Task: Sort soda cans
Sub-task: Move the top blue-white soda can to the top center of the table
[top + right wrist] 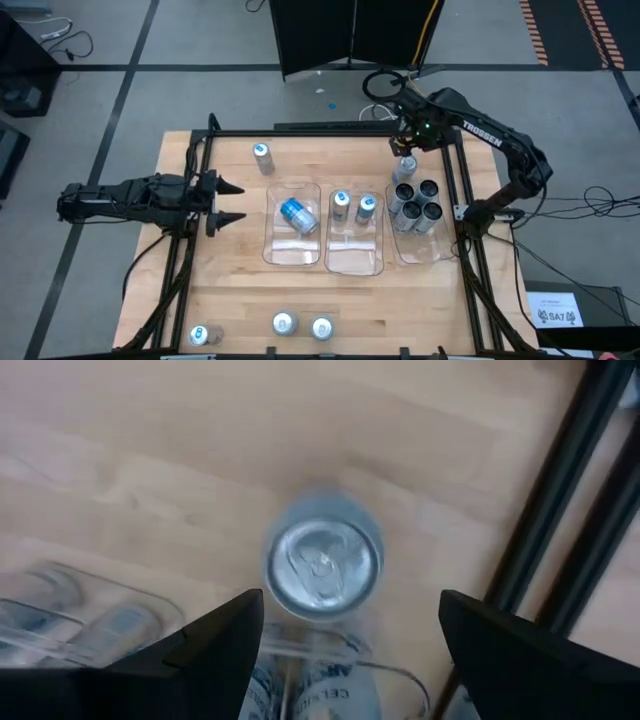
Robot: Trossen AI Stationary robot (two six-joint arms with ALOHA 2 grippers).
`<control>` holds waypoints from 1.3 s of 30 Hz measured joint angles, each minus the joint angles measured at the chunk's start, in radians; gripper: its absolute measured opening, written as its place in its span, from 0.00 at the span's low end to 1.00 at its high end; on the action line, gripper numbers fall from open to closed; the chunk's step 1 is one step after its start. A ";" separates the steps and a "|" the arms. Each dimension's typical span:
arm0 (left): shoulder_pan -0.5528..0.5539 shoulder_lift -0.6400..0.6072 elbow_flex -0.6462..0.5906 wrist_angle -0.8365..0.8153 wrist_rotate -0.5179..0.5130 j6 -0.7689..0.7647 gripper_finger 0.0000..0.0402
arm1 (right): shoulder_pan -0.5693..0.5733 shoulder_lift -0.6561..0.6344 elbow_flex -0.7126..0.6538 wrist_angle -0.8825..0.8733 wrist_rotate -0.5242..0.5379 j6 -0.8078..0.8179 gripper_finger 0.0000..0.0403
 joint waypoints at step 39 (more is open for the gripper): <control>0.000 0.000 0.000 0.002 0.002 0.002 0.96 | 0.030 -0.136 -0.059 0.061 0.023 -0.051 0.98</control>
